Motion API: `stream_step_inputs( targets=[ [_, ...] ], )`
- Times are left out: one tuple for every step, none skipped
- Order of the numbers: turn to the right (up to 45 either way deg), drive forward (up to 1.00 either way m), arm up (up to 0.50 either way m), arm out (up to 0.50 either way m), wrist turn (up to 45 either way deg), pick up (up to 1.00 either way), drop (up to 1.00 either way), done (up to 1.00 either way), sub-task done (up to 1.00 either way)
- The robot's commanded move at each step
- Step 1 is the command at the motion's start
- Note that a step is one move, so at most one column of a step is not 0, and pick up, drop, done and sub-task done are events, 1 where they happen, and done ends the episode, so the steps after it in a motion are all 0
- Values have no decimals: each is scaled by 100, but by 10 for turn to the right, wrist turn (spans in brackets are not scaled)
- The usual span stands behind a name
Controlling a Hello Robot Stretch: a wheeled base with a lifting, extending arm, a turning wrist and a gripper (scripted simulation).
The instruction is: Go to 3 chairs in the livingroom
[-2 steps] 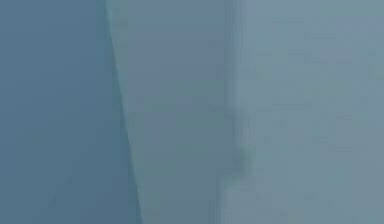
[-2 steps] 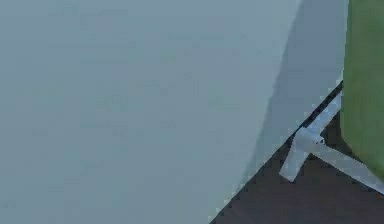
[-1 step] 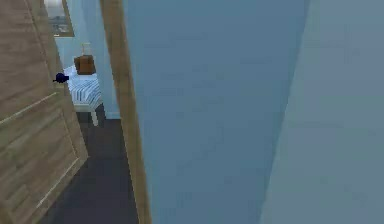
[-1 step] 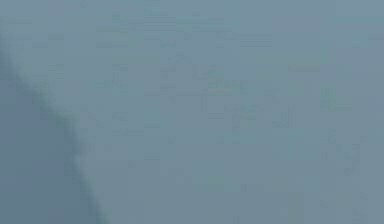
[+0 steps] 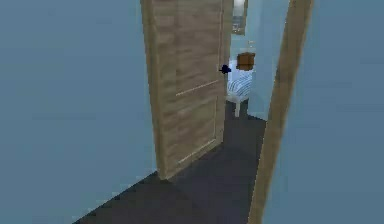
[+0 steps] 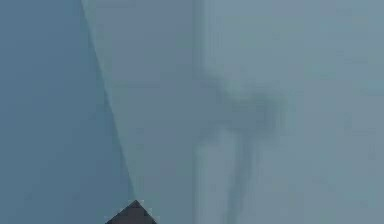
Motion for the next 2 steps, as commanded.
stream_step_inputs(
  targets=[
    [0, 100, 0, 0, 0, 0, 0, 0, 0],
    [-180, 0, 0, 0, 0, 0, 0, 0, 0]
  ],
)
